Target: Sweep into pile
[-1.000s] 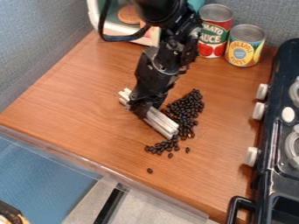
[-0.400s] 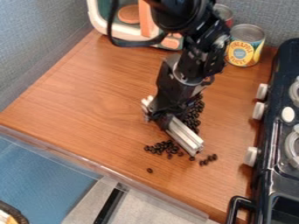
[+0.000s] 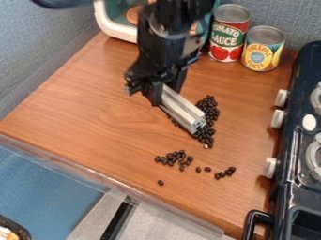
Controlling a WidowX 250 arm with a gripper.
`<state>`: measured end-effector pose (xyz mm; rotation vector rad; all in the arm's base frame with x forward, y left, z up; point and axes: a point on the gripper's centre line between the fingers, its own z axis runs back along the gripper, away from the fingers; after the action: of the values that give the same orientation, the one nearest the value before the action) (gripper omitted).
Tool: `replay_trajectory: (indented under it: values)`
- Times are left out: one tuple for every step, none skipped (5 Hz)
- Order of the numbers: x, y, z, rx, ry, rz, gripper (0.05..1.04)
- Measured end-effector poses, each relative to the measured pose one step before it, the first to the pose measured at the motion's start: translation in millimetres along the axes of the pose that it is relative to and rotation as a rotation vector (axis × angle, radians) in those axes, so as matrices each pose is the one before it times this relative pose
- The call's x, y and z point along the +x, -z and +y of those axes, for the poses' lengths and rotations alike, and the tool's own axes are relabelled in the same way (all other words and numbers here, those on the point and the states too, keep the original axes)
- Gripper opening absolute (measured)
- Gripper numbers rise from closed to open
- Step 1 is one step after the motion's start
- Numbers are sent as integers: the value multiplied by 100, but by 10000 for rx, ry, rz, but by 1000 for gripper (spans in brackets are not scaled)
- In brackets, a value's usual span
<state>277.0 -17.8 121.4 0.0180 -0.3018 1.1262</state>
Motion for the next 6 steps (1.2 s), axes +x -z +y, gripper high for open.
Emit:
replay_trajectory:
  values:
    - [912,-1757,2254,215,-936,470,367]
    - [-767,2111,2283,1231,-702,-19,367]
    - [-1117,2763,884,1011,-271,12,367]
    - [-1220,3239,-54,924,-251,-300,367]
    - [-562,2625,-260,1018,-484,-195,367]
    - [-400,829,-978,507,-320,-181,368]
